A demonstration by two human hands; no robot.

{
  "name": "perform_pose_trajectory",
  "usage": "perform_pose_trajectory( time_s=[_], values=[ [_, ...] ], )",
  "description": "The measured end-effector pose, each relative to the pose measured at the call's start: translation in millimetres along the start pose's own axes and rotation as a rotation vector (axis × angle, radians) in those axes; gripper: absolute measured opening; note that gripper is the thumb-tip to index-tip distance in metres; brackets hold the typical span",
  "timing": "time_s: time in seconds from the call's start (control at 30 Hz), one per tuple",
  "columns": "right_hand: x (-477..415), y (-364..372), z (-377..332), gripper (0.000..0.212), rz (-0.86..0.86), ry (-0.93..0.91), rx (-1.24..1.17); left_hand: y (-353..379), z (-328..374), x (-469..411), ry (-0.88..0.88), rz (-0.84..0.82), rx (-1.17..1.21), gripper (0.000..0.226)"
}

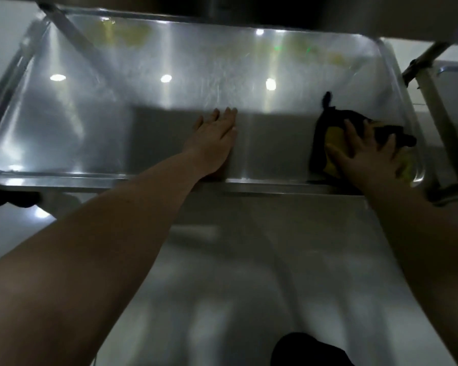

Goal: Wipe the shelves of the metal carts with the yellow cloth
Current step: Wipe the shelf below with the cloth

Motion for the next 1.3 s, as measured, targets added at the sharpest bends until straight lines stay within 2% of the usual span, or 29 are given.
perform_pose_trajectory(
  time_s=[0.13, 0.2, 0.23, 0.3, 0.4, 0.5, 0.6, 0.7, 0.83, 0.87, 0.97, 1.07, 1.13, 1.2, 1.3],
  values=[
    [18.6, 21.0, -125.7, 0.088, -0.022, -0.289, 0.071, -10.6, -7.2, 2.2, -0.114, -0.042, 0.609, 0.049],
    [32.6, 32.7, -177.5, 0.081, -0.066, -0.358, 0.099, -16.0, -13.5, 5.8, -0.133, -0.037, 0.779, 0.050],
    [34.9, 34.7, -188.7, 0.078, -0.090, -0.368, 0.093, -19.8, -17.0, 6.7, -0.128, -0.008, 0.763, 0.051],
    [31.8, 25.5, -186.9, 0.070, -0.087, -0.403, 0.043, -28.9, -20.8, 8.4, -0.099, 0.084, 0.553, 0.050],
    [15.9, -1.8, -158.4, 0.061, 0.067, -0.454, -0.064, -38.0, -6.2, 15.0, 0.020, 0.197, 0.245, 0.055],
    [-5.9, -8.8, -141.7, 0.064, 0.019, -0.448, -0.188, -26.9, 22.5, 18.3, 0.150, 0.169, 0.003, 0.061],
    [-14.2, -10.6, -146.3, 0.055, 0.017, -0.511, -0.192, -7.2, 37.0, 20.5, 0.159, 0.168, -0.176, 0.061],
    [-19.4, -11.8, -146.5, 0.051, 0.018, -0.452, -0.232, 1.0, 40.6, 22.6, 0.161, 0.201, -0.232, 0.060],
    [-12.3, -20.7, -155.0, 0.015, 0.013, -0.495, -0.164, -6.6, 40.8, 25.2, 0.187, 0.253, -0.205, 0.064],
    [-4.0, -23.8, -156.9, 0.014, 0.050, -0.529, -0.122, -11.6, 42.4, 27.6, 0.195, 0.257, -0.196, 0.069],
    [31.7, -35.6, -159.5, 0.023, 0.172, -0.617, -0.075, -23.2, 52.7, 39.3, 0.312, 0.250, -0.332, 0.074],
    [69.8, -50.6, -158.8, 0.023, 0.258, -0.727, -0.054, -27.2, 65.1, 64.6, 0.500, 0.239, -0.466, 0.049],
    [87.9, -57.8, -161.2, 0.021, 0.217, -0.769, -0.004, -33.5, 68.8, 84.7, 0.552, 0.265, -0.448, 0.033],
    [101.5, -59.0, -170.0, 0.027, 0.120, -0.808, 0.035, -38.7, 63.5, 103.7, 0.495, 0.237, -0.428, 0.027],
    [110.8, -60.4, -190.1, 0.038, 0.086, -0.964, 0.168, -32.7, 37.9, 120.3, 0.362, 0.053, -0.547, 0.033]
  ],
)
Point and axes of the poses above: each hand's wrist, its own x-axis away from the middle knuckle, its own y-axis out of the palm, z = x × y, the point moved 6 cm from there along -x, towards the middle knuckle, and after that the axes turned 9 degrees about -y, right-handed, at the moved point
